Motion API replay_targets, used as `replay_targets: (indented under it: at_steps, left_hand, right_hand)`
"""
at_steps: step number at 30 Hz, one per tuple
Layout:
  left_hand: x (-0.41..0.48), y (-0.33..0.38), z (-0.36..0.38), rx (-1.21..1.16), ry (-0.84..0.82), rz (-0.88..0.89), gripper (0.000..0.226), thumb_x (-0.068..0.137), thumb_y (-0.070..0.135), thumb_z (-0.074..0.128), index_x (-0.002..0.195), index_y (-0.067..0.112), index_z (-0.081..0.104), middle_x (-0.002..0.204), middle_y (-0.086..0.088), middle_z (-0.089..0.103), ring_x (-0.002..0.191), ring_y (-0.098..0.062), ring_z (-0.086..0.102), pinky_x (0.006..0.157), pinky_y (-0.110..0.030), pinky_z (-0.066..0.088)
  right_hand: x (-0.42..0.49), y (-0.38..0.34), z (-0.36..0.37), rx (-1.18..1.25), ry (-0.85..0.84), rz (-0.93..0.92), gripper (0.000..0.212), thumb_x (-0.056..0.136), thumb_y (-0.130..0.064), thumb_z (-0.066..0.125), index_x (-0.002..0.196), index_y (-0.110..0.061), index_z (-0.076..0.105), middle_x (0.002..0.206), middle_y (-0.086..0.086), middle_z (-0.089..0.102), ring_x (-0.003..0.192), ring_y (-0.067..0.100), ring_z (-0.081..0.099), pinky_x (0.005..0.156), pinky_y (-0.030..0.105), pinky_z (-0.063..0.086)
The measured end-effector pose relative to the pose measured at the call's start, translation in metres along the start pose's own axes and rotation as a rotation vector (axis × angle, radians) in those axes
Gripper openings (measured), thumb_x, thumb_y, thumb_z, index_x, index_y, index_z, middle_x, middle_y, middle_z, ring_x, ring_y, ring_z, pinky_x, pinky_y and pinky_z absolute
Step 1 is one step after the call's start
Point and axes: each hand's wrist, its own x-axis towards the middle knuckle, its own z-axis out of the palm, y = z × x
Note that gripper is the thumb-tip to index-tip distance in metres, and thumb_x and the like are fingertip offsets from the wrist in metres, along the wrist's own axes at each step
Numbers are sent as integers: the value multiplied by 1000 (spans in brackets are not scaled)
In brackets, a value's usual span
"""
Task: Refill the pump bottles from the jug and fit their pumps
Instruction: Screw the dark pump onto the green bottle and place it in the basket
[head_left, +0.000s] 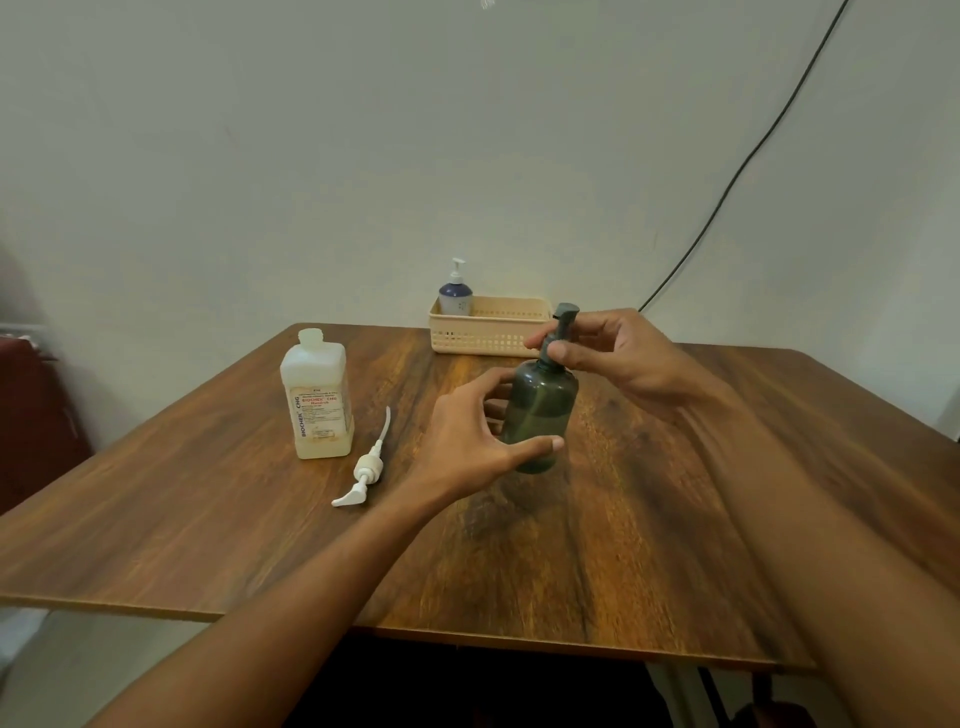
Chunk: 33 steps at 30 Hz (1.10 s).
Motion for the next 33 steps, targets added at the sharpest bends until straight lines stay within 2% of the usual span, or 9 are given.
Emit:
replay_targets:
  at_steps: [5,8,10,13,16,20,24,28,33]
  left_hand:
    - [-3,4,6,7,4,-1,85,68,64,83,140,29,55,125,11,65,103,-1,65,81,-17,58]
    - [-4,2,7,6,-5,-15,78,72,56,87,138,29,56,129,10,66,105,0,65,83,-14,56]
    - [-3,1,5,-2,-5,-14,77,72,55,86,138,30,56,128,10,66,104,1,65,82,-14,57]
    - [-2,2,4,-5,-14,-20,79,73,53,86,140,27,55,128,8,66,105,-4,65,85,-24,60]
    - [-2,3,4,-13,-9,-12,81,72,53,87,140,24,55,128,6,66,106,-6,66,86,-28,61]
    - [-1,3,6,10,-3,2,81,72,54,87,141,27,55,129,8,66,107,-4,65,87,-26,60]
    - [0,1,7,-7,-9,-10,81,70,57,86,140,29,55,127,9,66,104,-4,66,84,-25,61]
    - [3,0,2,-17,12,-12,82,67,64,83,138,33,55,122,16,65,101,2,65,77,-11,56]
    - [5,0,3,-15,24,2,89,65,68,81,140,28,55,128,10,67,103,1,65,77,-8,54]
  right_hand:
    - [0,2,19,14,211,-7,72,68,-34,89,116,14,65,109,6,78,106,15,76,95,40,63]
    - [1,4,20,-117,210,-4,69,73,-54,89,116,-4,70,116,4,75,111,18,71,96,41,62]
    - [-1,4,11,-75,119,-4,62,81,-63,76,122,-17,71,124,-1,73,118,18,69,99,38,60]
    - [-2,3,-3,30,-33,-24,38,96,-44,69,127,-24,75,134,-5,72,129,17,65,105,40,57]
    - [1,5,-7,10,-23,-44,30,90,-33,80,117,-20,80,129,-1,75,128,17,67,108,42,55]
    - [4,1,8,-126,142,-22,47,73,-50,88,105,-18,78,108,-10,78,109,6,70,94,36,57]
    - [2,2,8,-45,87,8,76,74,-70,79,124,-14,70,124,2,73,119,17,69,103,39,58]
    - [-2,-1,-8,104,-61,7,41,98,-31,70,134,-12,70,137,2,71,132,21,64,109,44,53]
    - [3,-2,-6,-5,42,-34,42,84,-30,82,117,-4,77,122,2,78,122,17,70,106,42,57]
